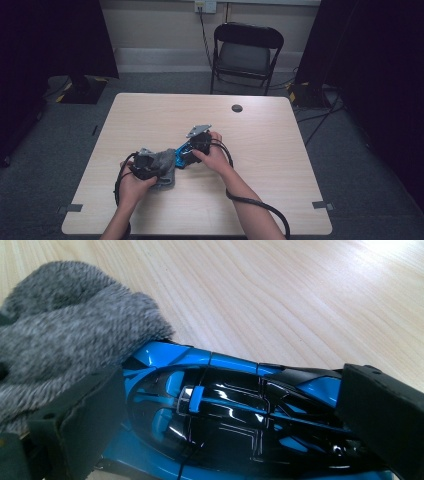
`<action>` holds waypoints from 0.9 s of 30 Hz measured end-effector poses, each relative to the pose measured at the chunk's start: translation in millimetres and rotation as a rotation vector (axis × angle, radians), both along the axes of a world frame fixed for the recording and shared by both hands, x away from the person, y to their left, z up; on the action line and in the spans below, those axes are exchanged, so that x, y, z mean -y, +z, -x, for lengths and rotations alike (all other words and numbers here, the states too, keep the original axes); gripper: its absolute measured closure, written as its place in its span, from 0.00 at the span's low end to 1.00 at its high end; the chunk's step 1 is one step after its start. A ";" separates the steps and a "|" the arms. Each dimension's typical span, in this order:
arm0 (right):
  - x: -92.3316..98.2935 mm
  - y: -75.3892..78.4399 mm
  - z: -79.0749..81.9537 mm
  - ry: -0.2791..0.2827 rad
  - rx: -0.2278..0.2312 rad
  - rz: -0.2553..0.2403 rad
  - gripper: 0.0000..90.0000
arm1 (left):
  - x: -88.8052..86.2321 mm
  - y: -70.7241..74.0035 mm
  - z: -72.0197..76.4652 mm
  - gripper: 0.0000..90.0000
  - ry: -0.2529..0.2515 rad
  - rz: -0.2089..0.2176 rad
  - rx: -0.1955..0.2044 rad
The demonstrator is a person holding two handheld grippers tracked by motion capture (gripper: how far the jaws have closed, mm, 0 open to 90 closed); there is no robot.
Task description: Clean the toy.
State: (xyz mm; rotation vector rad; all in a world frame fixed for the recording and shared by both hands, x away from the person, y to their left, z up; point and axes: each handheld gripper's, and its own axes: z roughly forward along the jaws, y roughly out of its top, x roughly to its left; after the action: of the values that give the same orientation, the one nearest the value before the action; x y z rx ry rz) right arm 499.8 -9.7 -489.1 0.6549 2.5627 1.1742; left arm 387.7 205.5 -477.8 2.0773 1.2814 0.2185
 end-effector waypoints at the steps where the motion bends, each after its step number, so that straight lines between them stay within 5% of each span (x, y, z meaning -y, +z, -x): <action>1: -0.2 0.4 0.0 0.000 -0.002 0.004 0.00 | 2.9 0.3 2.1 0.84 -0.014 0.006 -0.010; 14: -1.2 1.2 0.4 -0.005 -0.009 0.011 0.00 | 24.5 3.0 14.2 0.84 -0.123 -0.004 -0.041; 27: -1.1 1.2 0.1 -0.003 -0.008 0.010 0.00 | 35.0 3.6 17.3 0.84 -0.169 0.004 -0.043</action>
State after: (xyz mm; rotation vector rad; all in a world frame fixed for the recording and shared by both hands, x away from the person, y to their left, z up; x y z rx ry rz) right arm 499.7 -8.6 -487.9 0.6626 2.5717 1.1592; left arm 370.4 170.4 -474.2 2.1833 1.1222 0.0964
